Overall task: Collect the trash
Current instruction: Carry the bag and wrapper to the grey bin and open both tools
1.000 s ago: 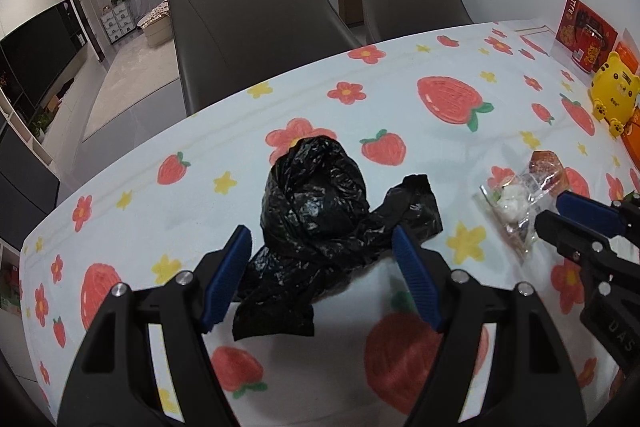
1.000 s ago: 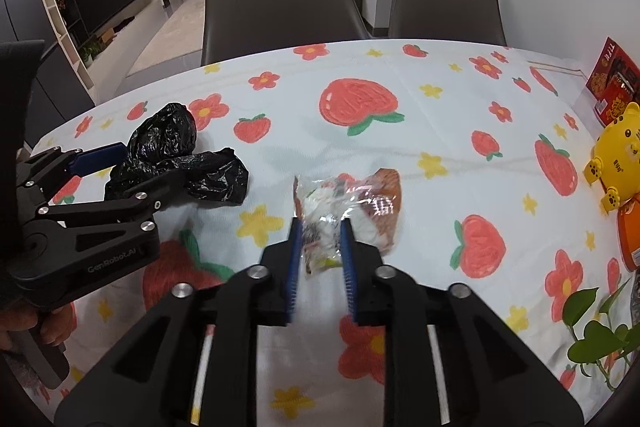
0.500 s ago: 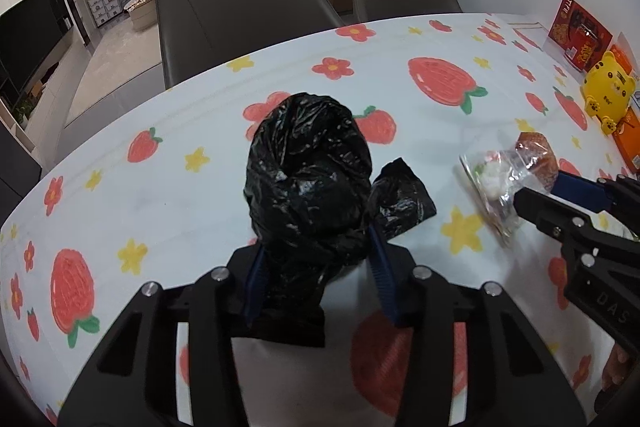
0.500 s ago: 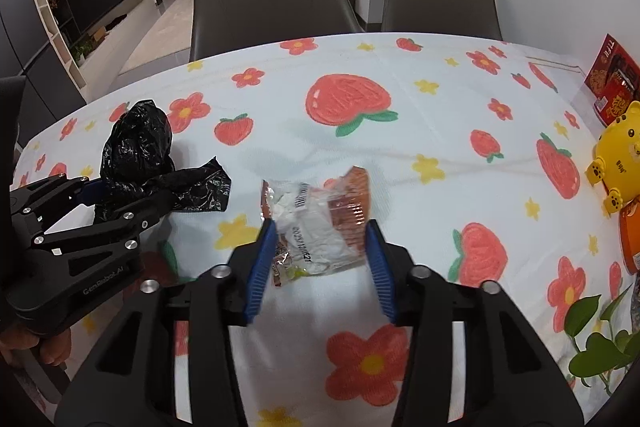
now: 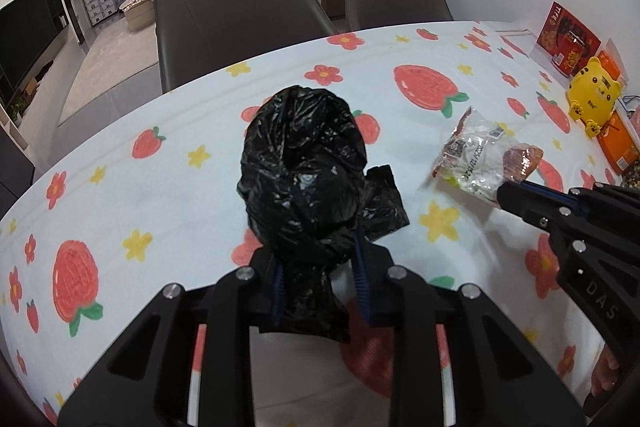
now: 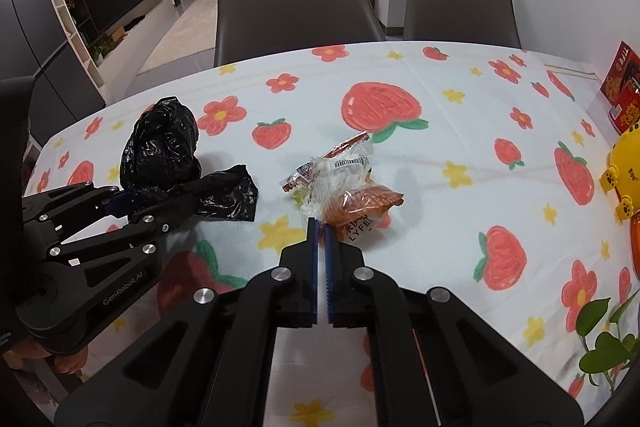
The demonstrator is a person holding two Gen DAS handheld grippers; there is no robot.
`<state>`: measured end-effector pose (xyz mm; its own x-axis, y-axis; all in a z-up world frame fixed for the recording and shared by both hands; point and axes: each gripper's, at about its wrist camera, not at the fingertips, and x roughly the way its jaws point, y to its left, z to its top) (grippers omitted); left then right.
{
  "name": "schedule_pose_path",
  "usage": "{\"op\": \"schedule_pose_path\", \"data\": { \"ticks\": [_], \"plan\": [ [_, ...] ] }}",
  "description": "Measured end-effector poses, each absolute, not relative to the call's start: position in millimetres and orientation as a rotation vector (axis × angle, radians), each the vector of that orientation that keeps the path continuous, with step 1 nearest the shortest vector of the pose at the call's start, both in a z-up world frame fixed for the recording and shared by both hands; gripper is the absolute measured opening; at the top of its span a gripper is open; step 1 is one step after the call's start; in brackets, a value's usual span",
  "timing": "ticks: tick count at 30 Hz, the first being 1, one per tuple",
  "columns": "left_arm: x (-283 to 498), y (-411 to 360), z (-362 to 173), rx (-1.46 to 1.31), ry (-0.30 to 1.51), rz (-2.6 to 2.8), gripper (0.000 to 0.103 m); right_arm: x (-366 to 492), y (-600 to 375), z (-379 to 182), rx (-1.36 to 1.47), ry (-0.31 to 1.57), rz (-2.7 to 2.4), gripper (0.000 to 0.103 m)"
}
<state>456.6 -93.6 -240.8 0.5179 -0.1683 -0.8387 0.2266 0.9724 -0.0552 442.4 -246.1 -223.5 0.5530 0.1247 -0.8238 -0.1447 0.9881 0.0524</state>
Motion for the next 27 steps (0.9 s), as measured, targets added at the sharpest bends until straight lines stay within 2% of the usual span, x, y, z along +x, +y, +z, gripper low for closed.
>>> {"op": "schedule_pose_path", "data": {
  "ticks": [11, 27],
  "plan": [
    [398.5, -81.2, -192.1, 0.021, 0.978, -0.198, 0.027, 387.4, -240.1, -179.1, -0.010, 0.948, 0.179, 0.002],
    [217.9, -60.9, -124.1, 0.040, 0.928, -0.232, 0.028, 197.1, -209.4, -119.0, 0.006, 0.918, 0.152, 0.002]
  ]
}}
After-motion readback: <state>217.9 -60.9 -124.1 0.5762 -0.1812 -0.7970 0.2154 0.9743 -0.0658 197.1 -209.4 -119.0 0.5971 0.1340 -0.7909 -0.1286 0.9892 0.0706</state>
